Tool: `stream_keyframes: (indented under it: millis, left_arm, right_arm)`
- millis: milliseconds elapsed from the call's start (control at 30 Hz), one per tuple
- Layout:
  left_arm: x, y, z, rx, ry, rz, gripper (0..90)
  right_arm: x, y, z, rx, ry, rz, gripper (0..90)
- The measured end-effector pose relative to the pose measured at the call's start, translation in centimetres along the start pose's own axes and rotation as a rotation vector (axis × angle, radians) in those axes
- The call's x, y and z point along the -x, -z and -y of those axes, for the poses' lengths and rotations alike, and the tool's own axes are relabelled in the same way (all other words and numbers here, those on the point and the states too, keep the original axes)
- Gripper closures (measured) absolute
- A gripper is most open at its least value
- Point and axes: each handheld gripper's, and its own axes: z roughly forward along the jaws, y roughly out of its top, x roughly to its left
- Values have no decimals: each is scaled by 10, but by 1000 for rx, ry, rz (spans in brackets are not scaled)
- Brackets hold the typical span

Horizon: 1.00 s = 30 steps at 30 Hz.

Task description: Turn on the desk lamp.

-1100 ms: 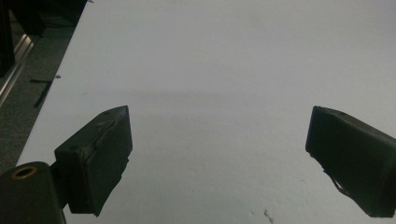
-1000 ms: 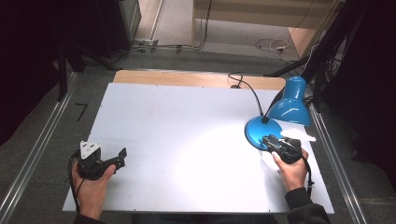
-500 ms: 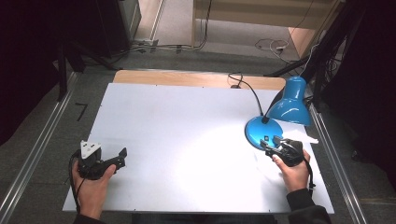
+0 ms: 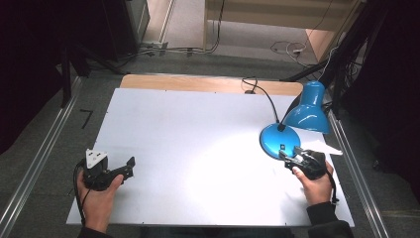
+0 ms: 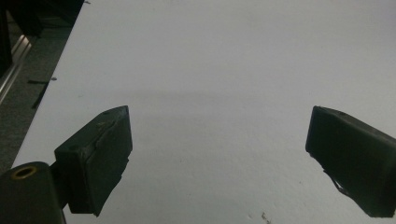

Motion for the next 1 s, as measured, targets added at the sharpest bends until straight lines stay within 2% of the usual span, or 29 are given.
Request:
stream_keyframes:
  millis: [1000]
  left_arm:
    - [0, 1, 0, 1, -2, -2, 75]
  right_arm:
    - [3, 16, 6, -4, 19, 15, 310]
